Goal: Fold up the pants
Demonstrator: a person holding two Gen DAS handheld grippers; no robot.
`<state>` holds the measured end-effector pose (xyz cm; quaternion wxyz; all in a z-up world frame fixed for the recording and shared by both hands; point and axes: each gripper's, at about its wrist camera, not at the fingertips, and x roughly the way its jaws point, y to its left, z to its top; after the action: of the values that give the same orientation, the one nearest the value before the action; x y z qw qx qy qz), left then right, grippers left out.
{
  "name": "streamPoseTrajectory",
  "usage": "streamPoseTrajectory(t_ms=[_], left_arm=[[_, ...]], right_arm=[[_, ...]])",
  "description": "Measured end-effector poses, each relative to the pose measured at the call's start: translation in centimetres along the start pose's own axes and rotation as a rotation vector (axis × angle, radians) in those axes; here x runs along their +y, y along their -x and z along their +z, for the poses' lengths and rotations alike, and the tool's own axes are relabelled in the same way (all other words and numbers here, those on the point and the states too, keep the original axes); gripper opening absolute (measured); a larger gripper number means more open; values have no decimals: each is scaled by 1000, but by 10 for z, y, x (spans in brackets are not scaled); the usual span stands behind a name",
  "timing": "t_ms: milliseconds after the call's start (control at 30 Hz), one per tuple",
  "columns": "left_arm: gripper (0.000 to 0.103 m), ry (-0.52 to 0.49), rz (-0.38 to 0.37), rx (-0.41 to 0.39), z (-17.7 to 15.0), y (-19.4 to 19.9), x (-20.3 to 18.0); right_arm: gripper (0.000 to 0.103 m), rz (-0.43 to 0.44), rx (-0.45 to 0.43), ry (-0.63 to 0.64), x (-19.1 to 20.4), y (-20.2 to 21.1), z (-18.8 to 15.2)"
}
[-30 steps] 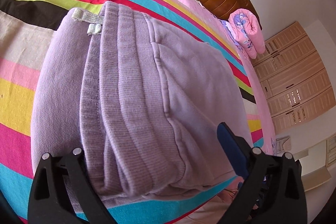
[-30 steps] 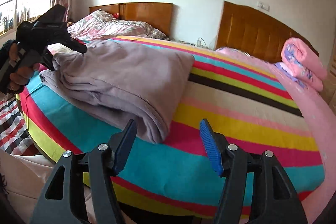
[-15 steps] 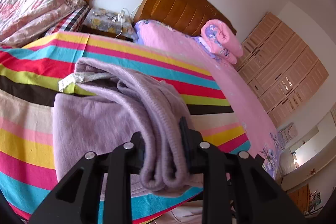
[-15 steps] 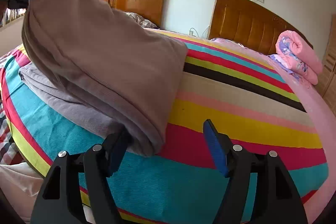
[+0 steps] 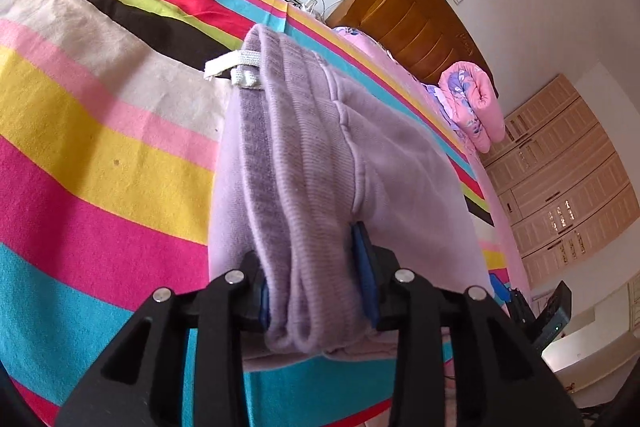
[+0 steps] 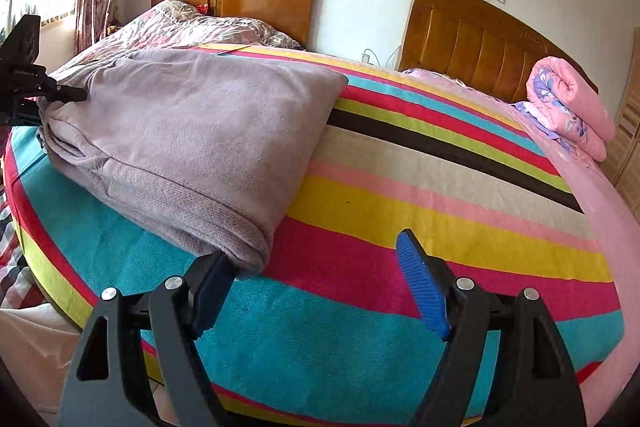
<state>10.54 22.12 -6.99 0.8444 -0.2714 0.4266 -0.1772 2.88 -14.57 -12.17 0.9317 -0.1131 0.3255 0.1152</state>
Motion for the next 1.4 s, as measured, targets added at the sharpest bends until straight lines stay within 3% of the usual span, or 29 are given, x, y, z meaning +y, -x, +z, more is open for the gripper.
streamPoseTrajectory(t_ms=[33,100,167,200,333,400,533,567,633,933,1067,1167,1300,1400], left_arm=[[44,3,29,-13,0,6,-4],[69,-58,213,-92,-1,26,-23],[74,-159,395,-184,-2,43,-51],[74,-221,419,-204,-1,47,-67],[82,-451,321,-214,-15,32,-136],[87,-549,343,-176,-26,7,-154],[87,-531,401,-27,-42,-46,-127],[85,-551,406,-35,-49,-50,-117],[85,-622,395,-81,-63,-47,-112],[85,-594,378,-90,-63,-47,-106],[85,-583,391,-34,-58,-38,-119],[86,-562,327,-69,-38,-17,-137],[99,-548,301,-153,-3,-17,-149],[99,-508,363,-105,17,-53,-132]], right_arm=[[75,45,9,14,-2,5,0],[75,154,3,-13,-7,22,-1],[75,234,-24,-86,-16,34,6],[75,252,-42,-106,-18,37,14],[75,273,-95,-89,0,31,54],[75,260,-93,-41,21,18,67],[76,238,16,95,67,-15,50],[76,226,-29,103,69,-12,43],[77,261,-21,51,62,-12,42],[77,267,-12,77,63,-14,43],[82,357,49,110,55,-10,52],[82,406,15,92,33,-6,77],[82,419,-38,87,17,-19,125],[82,381,-39,97,16,-45,153]])
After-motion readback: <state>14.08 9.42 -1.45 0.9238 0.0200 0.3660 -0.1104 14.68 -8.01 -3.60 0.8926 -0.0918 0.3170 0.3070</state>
